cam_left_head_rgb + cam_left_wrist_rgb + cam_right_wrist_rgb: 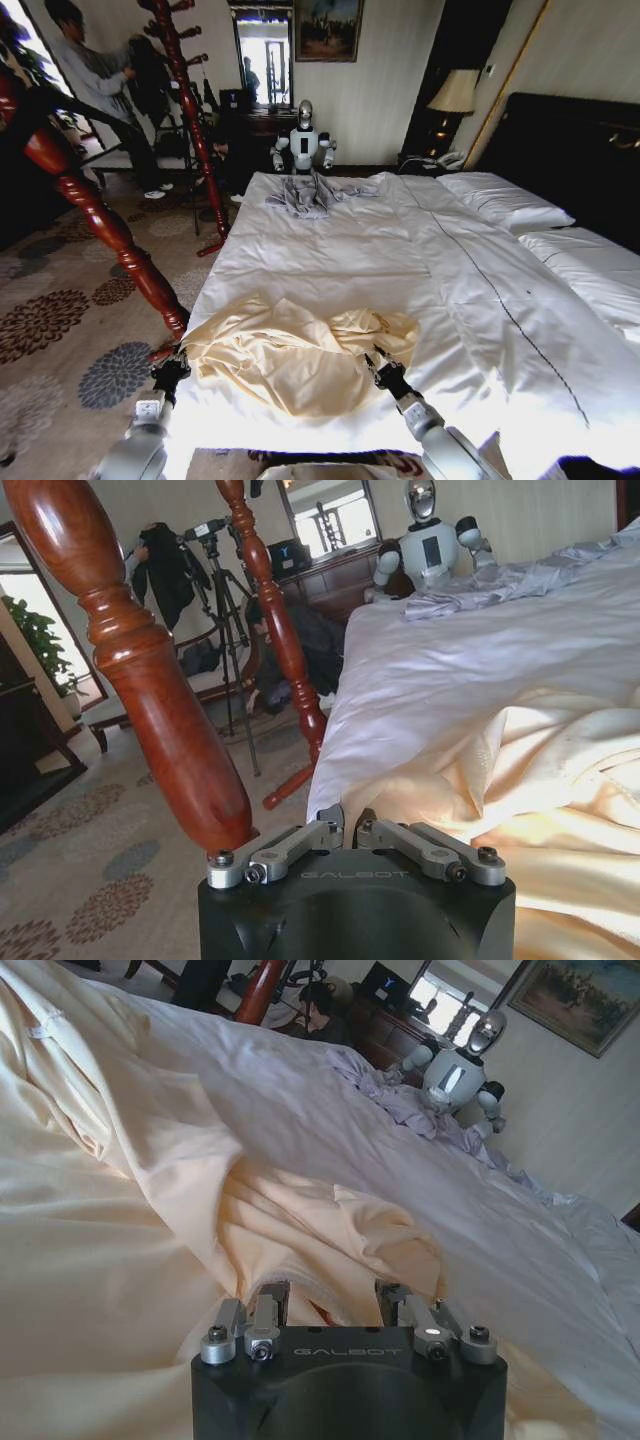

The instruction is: Pick up the clothes from the bed and hang them on the clothes hanger.

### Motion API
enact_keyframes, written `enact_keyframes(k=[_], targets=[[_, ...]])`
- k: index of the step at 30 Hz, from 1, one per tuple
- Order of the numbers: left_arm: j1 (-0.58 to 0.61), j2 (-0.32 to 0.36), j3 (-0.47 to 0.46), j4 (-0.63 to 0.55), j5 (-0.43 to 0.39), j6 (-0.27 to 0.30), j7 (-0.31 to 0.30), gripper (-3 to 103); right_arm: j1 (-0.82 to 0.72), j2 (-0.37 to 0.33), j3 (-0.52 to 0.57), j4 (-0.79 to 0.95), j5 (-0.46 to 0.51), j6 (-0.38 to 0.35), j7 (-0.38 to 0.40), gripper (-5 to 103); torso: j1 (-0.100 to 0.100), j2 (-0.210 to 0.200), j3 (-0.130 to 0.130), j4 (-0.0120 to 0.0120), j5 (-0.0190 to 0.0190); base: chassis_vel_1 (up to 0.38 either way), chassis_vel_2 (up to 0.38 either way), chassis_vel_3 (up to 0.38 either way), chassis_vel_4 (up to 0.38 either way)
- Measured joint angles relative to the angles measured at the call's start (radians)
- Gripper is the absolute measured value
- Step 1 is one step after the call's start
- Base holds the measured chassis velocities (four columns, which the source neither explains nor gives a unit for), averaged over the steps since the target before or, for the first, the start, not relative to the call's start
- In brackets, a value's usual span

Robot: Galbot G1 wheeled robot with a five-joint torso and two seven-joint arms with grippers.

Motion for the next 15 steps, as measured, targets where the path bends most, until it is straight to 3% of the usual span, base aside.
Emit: enact_keyframes(k=[3,5,6,8,12,15], targets=[[0.003,0.0,-0.002,0.0,0.0,0.0,0.001,1,0.001,-0.004,0.0,0.007,0.011,0.002,0.001,38,0.0,0.0,0.0,0.0,-0.0001,0.0,0.0,0.0,0.0],[0.003,0.0,-0.002,0.0,0.0,0.0,0.001,1,0.001,-0.005,-0.001,0.007,0.014,0.002,0.001,38,0.0,0.0,0.0,0.0,-0.0001,0.0,0.0,0.0,0.0],[0.002,0.0,-0.002,0.0,0.0,0.0,0.001,1,0.002,-0.007,-0.001,0.007,0.02,0.002,0.001,27,0.0,0.0,0.0,0.0,0.0,0.0,0.0,0.0,0.0],[0.001,0.0,0.0,0.0,0.0,0.0,0.001,1,0.004,-0.008,-0.002,0.006,0.024,0.002,0.001,27,0.0,0.0,0.0,0.0,0.0,0.0,0.0,0.0,0.0],[-0.003,0.004,0.002,-0.007,-0.001,-0.001,0.0,1,0.019,-0.007,-0.008,0.0,0.02,0.015,-0.001,6,0.0,0.0,0.0,0.0,0.0,0.0,0.0,0.0,0.0],[-0.003,0.005,0.003,-0.01,-0.001,-0.001,0.0,1,0.022,-0.007,-0.013,0.0,0.023,0.018,-0.003,2,0.0,0.0,0.0,0.0,0.0,0.0,0.0,0.0,0.0]])
